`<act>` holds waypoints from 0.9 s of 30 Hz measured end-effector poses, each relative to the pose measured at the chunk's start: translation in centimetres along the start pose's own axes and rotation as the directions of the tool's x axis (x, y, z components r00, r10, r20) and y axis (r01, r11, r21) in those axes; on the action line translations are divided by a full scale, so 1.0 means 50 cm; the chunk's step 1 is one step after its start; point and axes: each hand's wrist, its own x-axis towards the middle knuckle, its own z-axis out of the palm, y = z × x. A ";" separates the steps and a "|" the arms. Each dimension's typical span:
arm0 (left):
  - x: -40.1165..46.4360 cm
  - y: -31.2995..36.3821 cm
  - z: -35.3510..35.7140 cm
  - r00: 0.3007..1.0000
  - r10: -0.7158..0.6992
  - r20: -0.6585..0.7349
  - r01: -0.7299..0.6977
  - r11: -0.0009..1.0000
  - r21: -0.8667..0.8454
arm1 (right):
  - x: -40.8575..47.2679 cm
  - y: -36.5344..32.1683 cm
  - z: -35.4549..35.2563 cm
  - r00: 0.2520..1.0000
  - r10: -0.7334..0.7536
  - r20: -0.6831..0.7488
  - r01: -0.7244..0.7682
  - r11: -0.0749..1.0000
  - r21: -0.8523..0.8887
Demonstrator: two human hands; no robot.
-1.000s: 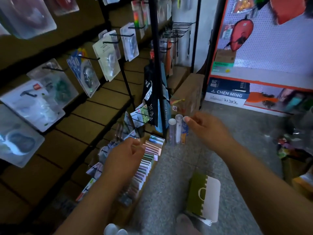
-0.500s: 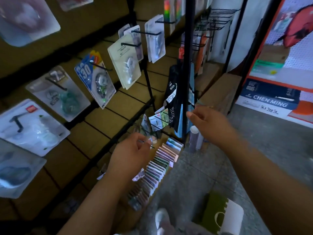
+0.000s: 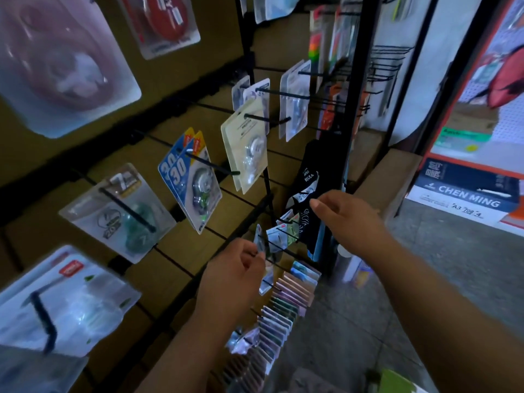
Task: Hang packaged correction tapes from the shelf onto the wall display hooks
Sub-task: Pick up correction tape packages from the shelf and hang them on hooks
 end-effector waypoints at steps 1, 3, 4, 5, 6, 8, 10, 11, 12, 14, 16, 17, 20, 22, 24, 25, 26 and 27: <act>0.005 -0.001 -0.001 1.000 -0.004 0.001 0.004 1.000 -0.002 | 0.007 -0.001 0.002 1.000 0.001 0.006 -0.001 1.000 -0.006; 0.016 0.000 -0.002 1.000 -0.014 0.001 0.014 1.000 -0.008 | 0.021 -0.006 0.003 1.000 -0.001 0.022 0.001 1.000 -0.018; 0.021 0.001 -0.004 1.000 -0.020 0.004 0.020 1.000 -0.009 | 0.029 -0.009 0.003 1.000 -0.006 0.028 0.006 1.000 -0.018; 0.028 0.002 -0.006 1.000 -0.028 0.002 0.028 1.000 -0.013 | 0.040 -0.014 0.004 0.999 -0.017 0.036 0.018 1.000 -0.017; 0.034 0.004 -0.007 0.999 -0.033 0.003 0.033 0.999 -0.020 | 0.050 -0.018 0.003 0.999 -0.033 0.042 0.033 0.999 -0.015; 0.046 0.009 -0.012 0.999 -0.039 -0.015 0.039 0.999 -0.038 | 0.075 -0.027 0.004 0.995 -0.077 0.064 0.078 0.997 -0.007; 0.060 0.018 -0.015 0.997 -0.047 -0.059 0.044 0.998 -0.046 | 0.105 -0.038 0.005 0.989 -0.123 0.087 0.124 0.992 -0.001; 0.069 0.022 -0.014 0.995 -0.055 -0.083 0.051 0.998 -0.043 | 0.121 -0.042 0.006 0.984 -0.147 0.101 0.147 0.989 0.003; 0.077 0.027 -0.012 0.992 -0.067 -0.107 0.063 0.997 -0.041 | 0.139 -0.045 0.007 0.978 -0.172 0.120 0.172 0.985 0.011; 0.095 0.037 -0.002 0.981 -0.109 -0.161 0.101 0.993 -0.059 | 0.173 -0.046 0.010 0.960 -0.206 0.190 0.205 0.978 0.022; 0.107 0.047 0.012 0.962 -0.170 -0.214 0.152 0.983 -0.100 | 0.204 -0.040 0.013 0.931 -0.245 0.272 0.244 0.969 0.038; 0.112 0.053 0.020 0.949 -0.206 -0.240 0.181 0.976 -0.120 | 0.219 -0.036 0.016 0.909 -0.285 0.302 0.283 0.958 0.052; 0.112 0.070 0.051 0.893 -0.327 -0.310 0.285 0.943 -0.173 | 0.255 -0.024 0.024 0.820 -0.394 0.415 0.393 0.915 0.091; 0.102 0.081 0.071 0.841 -0.405 -0.359 0.340 0.911 -0.231 | 0.270 -0.025 0.034 0.758 -0.447 0.475 0.456 0.884 0.103; 0.085 0.091 0.087 0.784 -0.475 -0.398 0.386 0.877 -0.286 | 0.274 -0.029 0.047 0.706 -0.492 0.509 0.499 0.856 0.135; 0.075 0.093 0.094 0.758 -0.502 -0.417 0.406 0.863 -0.300 | 0.270 -0.032 0.054 0.681 -0.517 0.519 0.518 0.841 0.158; 0.063 0.093 0.102 0.734 -0.522 -0.435 0.422 0.852 -0.310 | 0.263 -0.034 0.061 0.655 -0.544 0.525 0.537 0.823 0.184; 0.049 0.093 0.109 0.714 -0.536 -0.451 0.428 0.844 -0.324 | 0.253 -0.036 0.067 0.625 -0.573 0.530 0.559 0.803 0.209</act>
